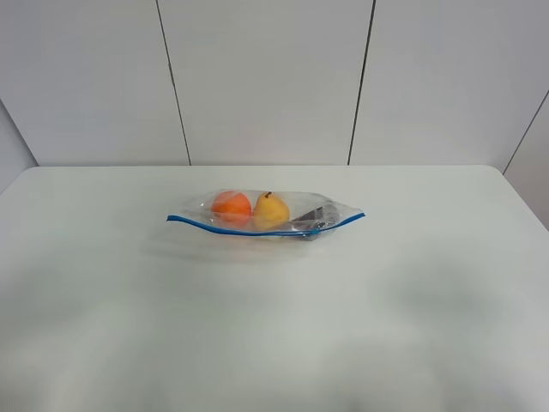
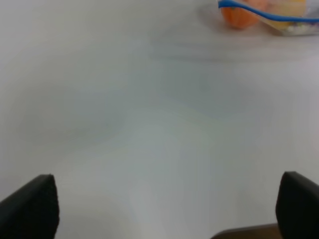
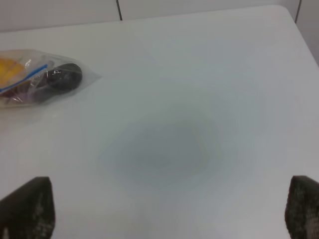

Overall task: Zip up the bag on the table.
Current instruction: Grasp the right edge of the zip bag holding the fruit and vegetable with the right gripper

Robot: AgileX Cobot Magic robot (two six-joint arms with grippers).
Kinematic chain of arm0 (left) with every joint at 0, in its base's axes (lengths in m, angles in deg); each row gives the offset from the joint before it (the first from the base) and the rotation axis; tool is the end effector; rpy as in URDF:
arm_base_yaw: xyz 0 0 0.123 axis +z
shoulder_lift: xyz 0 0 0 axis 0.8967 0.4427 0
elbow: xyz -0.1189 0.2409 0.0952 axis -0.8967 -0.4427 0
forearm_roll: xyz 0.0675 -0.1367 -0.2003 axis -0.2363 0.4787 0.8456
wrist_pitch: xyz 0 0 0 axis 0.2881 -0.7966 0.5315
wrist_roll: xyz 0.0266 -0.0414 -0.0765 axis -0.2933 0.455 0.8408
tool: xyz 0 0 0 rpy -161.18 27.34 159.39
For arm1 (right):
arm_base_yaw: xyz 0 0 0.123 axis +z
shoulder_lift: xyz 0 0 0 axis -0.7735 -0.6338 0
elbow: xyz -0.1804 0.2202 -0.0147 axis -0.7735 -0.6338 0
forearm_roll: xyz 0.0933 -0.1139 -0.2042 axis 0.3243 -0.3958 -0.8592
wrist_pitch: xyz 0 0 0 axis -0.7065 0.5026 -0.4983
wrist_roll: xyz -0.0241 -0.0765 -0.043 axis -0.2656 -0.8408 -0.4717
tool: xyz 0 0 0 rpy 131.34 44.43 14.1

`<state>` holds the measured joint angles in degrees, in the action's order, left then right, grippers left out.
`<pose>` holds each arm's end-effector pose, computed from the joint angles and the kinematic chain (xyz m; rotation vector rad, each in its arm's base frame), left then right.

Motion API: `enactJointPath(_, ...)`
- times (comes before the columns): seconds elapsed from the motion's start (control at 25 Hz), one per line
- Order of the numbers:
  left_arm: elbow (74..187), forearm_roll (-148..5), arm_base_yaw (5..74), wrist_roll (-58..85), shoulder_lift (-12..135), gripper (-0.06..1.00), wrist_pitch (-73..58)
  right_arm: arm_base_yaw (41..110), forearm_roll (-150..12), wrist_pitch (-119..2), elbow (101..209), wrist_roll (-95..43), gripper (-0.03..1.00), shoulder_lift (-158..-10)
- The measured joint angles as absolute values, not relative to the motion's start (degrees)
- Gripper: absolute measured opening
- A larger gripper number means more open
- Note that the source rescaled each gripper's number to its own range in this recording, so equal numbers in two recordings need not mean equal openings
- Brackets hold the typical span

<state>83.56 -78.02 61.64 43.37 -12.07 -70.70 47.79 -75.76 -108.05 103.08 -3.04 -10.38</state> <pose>-0.0196 -0.0088 0.2872 0.1238 2.0744 -0.1194 -0.0033 0.0016 0.2776 0.0501 2.0110 -0.0100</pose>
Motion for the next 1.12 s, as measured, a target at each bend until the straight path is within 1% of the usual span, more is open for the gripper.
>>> enactJointPath(0.28, 83.6, -78.0, 61.6, 43.4, -12.1, 1.0, -70.7, 47.8, -75.8, -108.0, 103.2, -3.0, 1.0, -10.8)
enactJointPath(0.4, 83.6, -78.0, 61.6, 43.4, -12.1, 1.0, -70.7, 47.8, -75.3, -107.8, 105.7, -3.0, 1.0, -16.1)
enactJointPath(0.68, 83.6, -78.0, 61.6, 43.4, -12.1, 1.0, -70.7, 47.8, -70.0, -106.4, 121.2, -3.0, 1.0, -43.2)
enactJointPath(0.92, 83.6, -78.0, 61.6, 43.4, -12.1, 1.0, -70.7, 47.8, -61.8, -106.4, 133.2, -6.5, 1.0, -69.0)
enactJointPath(1.08, 83.6, -78.0, 61.6, 43.4, -12.1, 1.0, -70.7, 47.8, -55.4, -108.7, 140.0, -8.9, 1.0, -85.3)
enactJointPath(1.12, 83.6, -78.0, 61.6, 43.4, -12.1, 1.0, -70.7, 47.8, -53.3, -109.6, 141.5, -9.9, 0.98, -88.5)
